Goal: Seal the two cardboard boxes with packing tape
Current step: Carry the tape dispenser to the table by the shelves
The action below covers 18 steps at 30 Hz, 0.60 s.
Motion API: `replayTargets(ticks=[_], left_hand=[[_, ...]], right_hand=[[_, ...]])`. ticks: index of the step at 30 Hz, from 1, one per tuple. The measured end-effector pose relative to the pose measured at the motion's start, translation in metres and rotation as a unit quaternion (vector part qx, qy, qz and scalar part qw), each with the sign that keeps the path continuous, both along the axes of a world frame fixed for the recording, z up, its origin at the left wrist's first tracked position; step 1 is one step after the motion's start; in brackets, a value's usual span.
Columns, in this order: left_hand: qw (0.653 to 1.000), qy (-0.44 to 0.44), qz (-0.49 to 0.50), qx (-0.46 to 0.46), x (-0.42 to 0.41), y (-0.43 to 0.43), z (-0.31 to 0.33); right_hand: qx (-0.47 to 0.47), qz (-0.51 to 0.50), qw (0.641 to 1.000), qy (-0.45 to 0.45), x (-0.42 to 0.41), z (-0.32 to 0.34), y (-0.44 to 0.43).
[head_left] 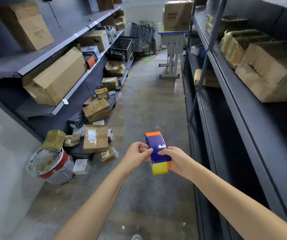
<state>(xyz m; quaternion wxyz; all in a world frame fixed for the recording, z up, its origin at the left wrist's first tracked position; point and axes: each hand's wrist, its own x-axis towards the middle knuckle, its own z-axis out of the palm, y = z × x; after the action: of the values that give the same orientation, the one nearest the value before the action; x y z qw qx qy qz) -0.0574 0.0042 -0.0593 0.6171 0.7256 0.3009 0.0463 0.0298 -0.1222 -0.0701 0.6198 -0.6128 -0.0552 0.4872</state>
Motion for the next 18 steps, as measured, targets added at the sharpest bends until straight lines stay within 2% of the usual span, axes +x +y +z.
replayTargets(ticks=[3,8,12,13,14,16,18], left_hand=[[1.000,0.003,-0.001,0.023,0.006,0.009,-0.004],[0.997,0.020,0.000,0.076,0.036,0.039,-0.014],[0.993,0.033,0.010,0.112,0.072,0.087,-0.030],[0.989,0.041,0.007,0.144,0.084,0.102,-0.034],[0.978,0.056,-0.009,0.200,0.098,0.120,-0.040],[0.929,0.108,-0.070,0.348,0.131,0.157,-0.048],[0.889,0.137,-0.110,0.422,0.170,0.192,-0.053]], right_hand=[[-0.017,-0.013,0.999,0.034,0.008,-0.002,0.016],[-0.027,-0.019,0.999,0.007,0.037,-0.015,0.047],[-0.071,-0.015,0.997,-0.025,0.084,-0.030,0.082],[-0.084,-0.017,0.996,-0.037,0.099,-0.034,0.093],[-0.096,-0.017,0.994,-0.051,0.115,-0.037,0.105],[-0.119,-0.012,0.989,-0.088,0.150,-0.039,0.133],[-0.135,-0.017,0.983,-0.122,0.189,-0.042,0.165]])
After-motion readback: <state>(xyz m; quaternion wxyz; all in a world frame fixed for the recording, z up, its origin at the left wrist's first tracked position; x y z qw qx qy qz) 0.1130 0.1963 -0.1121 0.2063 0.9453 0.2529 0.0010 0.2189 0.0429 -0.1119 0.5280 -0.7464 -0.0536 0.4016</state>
